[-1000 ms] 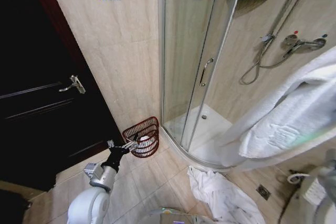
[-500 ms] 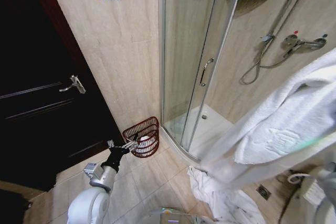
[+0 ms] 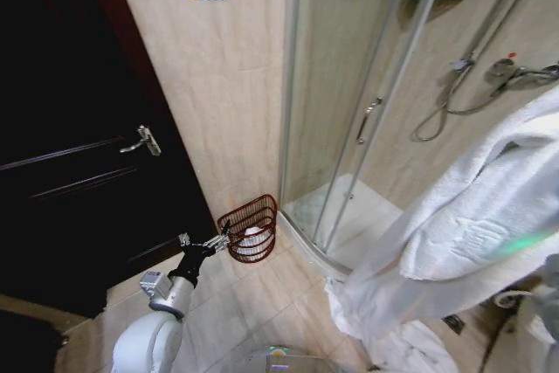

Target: Discard the used towel into the hamper.

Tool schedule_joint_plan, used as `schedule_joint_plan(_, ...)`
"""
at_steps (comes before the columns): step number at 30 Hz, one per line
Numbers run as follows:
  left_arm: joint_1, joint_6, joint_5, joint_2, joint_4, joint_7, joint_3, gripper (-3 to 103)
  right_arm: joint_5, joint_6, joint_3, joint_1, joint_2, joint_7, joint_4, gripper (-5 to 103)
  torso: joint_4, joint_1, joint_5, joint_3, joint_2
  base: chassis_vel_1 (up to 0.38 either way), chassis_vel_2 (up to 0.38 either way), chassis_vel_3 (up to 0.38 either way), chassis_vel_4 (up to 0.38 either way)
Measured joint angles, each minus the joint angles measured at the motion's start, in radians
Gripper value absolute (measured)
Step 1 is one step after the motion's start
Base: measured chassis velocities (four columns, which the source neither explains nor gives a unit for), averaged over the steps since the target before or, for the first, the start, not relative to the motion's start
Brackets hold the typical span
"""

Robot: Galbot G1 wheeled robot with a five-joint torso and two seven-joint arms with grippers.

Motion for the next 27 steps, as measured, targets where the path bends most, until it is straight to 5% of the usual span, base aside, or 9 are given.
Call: schedule_joint_plan(27, 0.0, 0.0, 0.0, 0.0, 0.0, 0.0, 0.0, 100, 0.04, -0.02, -0.073, 0.071, -0.07, -0.013, 0.0, 11, 0.0, 0.0, 0.0011, 0.0, 0.0, 0.05, 0.051, 0.014, 0.016)
